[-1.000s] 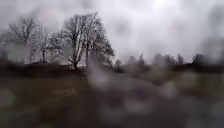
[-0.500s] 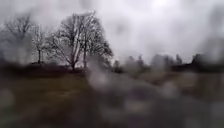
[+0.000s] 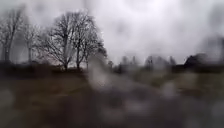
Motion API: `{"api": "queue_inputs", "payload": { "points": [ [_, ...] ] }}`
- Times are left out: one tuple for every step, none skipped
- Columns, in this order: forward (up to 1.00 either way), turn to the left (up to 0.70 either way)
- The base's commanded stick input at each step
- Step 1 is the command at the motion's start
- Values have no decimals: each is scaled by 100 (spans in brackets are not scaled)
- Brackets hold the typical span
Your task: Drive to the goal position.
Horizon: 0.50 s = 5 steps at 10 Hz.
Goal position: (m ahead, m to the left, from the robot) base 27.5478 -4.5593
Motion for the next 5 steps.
{"api": "queue_inputs", "payload": {
  "points": [
    [100,0],
    [100,0],
    [100,0],
    [100,0],
    [100,0]
  ]
}}
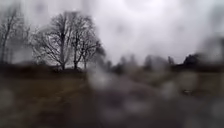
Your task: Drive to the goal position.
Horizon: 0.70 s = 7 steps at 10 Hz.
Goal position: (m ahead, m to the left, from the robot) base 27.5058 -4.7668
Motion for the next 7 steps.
{"api": "queue_inputs", "payload": {
  "points": [
    [100,0],
    [100,0],
    [100,0],
    [100,0],
    [100,0],
    [100,0],
    [100,0]
  ]
}}
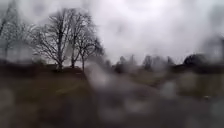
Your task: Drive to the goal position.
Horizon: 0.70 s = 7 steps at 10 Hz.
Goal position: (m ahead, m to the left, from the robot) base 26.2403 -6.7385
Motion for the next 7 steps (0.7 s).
{"api": "queue_inputs", "payload": {
  "points": [
    [100,0],
    [100,0],
    [100,0],
    [100,0],
    [100,0],
    [100,0],
    [100,0]
  ]
}}
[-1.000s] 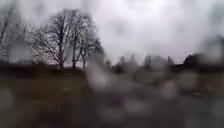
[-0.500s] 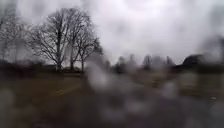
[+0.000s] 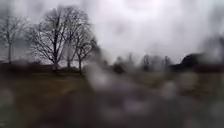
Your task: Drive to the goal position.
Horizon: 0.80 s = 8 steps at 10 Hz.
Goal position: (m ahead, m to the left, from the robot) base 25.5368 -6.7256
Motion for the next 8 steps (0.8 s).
{"api": "queue_inputs", "payload": {
  "points": [
    [100,0],
    [100,0],
    [100,0],
    [100,0],
    [100,0],
    [100,0],
    [100,0],
    [100,0]
  ]
}}
